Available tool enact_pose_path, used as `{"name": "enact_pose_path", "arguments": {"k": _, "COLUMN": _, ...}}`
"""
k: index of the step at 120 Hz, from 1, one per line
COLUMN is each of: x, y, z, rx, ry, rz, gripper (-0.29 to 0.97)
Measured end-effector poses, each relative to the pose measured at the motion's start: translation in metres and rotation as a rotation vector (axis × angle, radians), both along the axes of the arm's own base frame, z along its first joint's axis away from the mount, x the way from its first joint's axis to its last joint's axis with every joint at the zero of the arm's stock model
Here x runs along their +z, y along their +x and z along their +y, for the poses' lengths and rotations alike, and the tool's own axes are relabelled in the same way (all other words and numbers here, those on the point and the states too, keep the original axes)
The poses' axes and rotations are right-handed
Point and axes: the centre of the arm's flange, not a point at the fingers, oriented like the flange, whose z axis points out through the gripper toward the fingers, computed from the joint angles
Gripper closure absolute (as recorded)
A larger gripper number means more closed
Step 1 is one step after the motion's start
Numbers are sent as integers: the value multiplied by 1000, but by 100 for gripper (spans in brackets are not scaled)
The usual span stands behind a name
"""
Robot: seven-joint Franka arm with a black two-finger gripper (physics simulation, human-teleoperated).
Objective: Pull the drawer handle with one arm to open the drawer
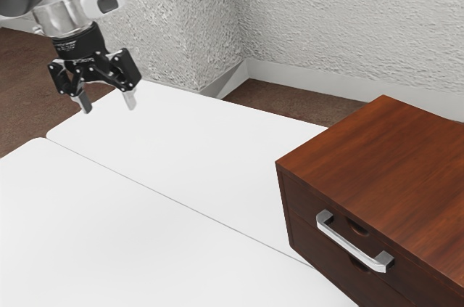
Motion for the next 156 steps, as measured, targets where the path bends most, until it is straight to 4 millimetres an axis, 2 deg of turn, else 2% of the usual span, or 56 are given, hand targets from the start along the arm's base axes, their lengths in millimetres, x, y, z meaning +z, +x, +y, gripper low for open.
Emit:
{"name": "enact_pose_path", "arguments": {"k": 33, "x": 4, "y": -4, "z": 10, "rx": 20, "ry": 3, "rz": -8, "gripper": 0}}
{"name": "enact_pose_path", "arguments": {"k": 46, "x": 38, "y": -14, "z": 11, "rx": 28, "ry": 22, "rz": -66, "gripper": 0}}
{"name": "enact_pose_path", "arguments": {"k": 60, "x": 82, "y": -35, "z": 8, "rx": 34, "ry": 43, "rz": -138, "gripper": 0}}
{"name": "enact_pose_path", "arguments": {"k": 68, "x": 102, "y": -48, "z": -2, "rx": 22, "ry": 50, "rz": -169, "gripper": 0}}
{"name": "enact_pose_path", "arguments": {"k": 74, "x": 107, "y": -48, "z": -19, "rx": -11, "ry": 49, "rz": -177, "gripper": 0}}
{"name": "enact_pose_path", "arguments": {"k": 87, "x": 108, "y": -41, "z": -67, "rx": -113, "ry": 38, "rz": -175, "gripper": 0}}
{"name": "enact_pose_path", "arguments": {"k": 97, "x": 104, "y": -35, "z": -81, "rx": -144, "ry": 33, "rz": -167, "gripper": 0}}
{"name": "enact_pose_path", "arguments": {"k": 106, "x": 100, "y": -33, "z": -75, "rx": -131, "ry": 33, "rz": -158, "gripper": 0}}
{"name": "enact_pose_path", "arguments": {"k": 133, "x": 90, "y": -32, "z": -36, "rx": -54, "ry": 24, "rz": -132, "gripper": 0}}
{"name": "enact_pose_path", "arguments": {"k": 145, "x": 86, "y": -31, "z": -27, "rx": -37, "ry": 21, "rz": -123, "gripper": 0}}
{"name": "enact_pose_path", "arguments": {"k": 156, "x": 74, "y": -21, "z": -21, "rx": -30, "ry": 15, "rz": -101, "gripper": 0}}
